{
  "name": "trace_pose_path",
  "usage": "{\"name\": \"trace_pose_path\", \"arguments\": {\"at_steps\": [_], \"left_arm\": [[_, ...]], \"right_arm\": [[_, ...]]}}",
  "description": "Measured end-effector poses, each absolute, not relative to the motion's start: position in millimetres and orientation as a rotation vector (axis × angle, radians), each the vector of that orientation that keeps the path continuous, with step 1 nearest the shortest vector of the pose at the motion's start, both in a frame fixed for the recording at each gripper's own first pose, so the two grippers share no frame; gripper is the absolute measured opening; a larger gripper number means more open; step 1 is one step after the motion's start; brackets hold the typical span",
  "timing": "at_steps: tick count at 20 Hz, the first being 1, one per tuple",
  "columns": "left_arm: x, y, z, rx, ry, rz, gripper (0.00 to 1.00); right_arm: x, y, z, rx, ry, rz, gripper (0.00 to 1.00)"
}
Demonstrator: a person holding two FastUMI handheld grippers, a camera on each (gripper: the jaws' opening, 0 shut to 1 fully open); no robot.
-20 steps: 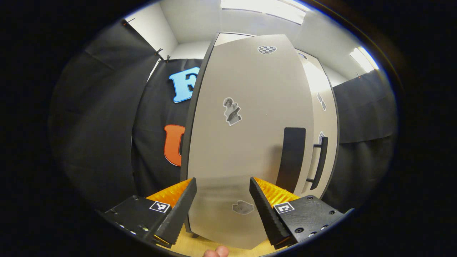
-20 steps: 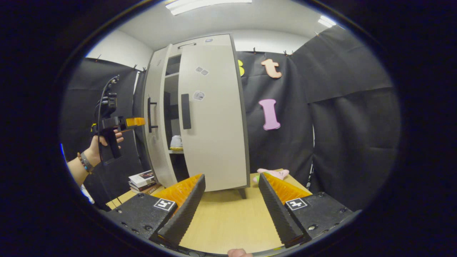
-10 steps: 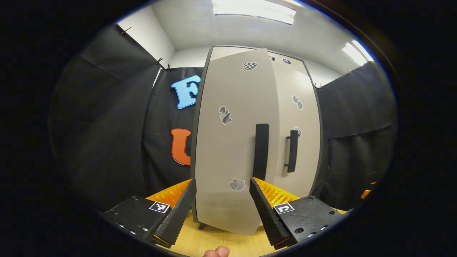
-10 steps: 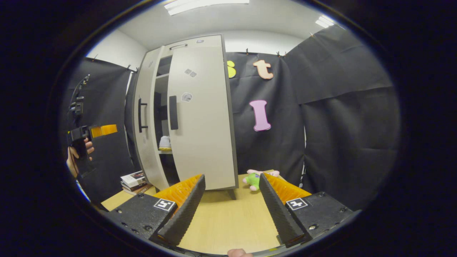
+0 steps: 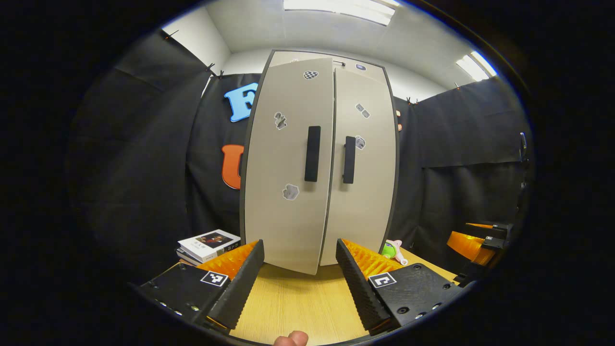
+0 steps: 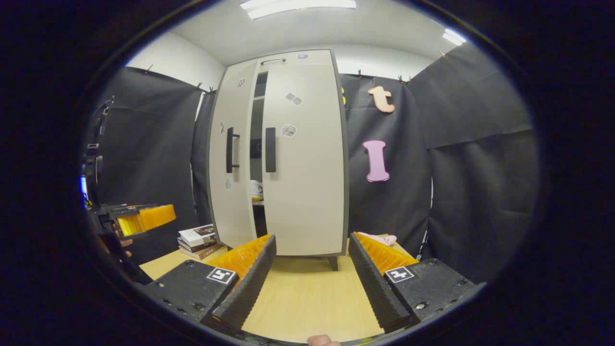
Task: Grab one shoe with the right hand and put it into the shoe cabinet, grab the other shoe with the left hand and put it into the shoe cabinet; then close the right door with the right hand and the left door with the left hand.
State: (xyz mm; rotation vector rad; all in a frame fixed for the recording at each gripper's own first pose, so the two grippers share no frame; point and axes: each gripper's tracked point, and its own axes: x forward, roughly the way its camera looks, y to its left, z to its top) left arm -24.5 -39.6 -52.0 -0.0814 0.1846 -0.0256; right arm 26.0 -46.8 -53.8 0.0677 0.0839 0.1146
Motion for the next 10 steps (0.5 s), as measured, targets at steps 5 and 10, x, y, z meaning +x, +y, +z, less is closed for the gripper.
{"name": "trace_pose_path", "arguments": {"at_steps": [5, 10], "left_arm": [[-37, -49, -66, -0.103, 0.202, -0.018, 0.9], [-38, -49, -59, -0.084, 0.182, -0.01, 0.9]], "right_arm": [[24, -26, -60, 0.101, 0.092, 0.153, 0.98], [25, -26, -59, 0.096, 0.074, 0.152, 0.98]]}}
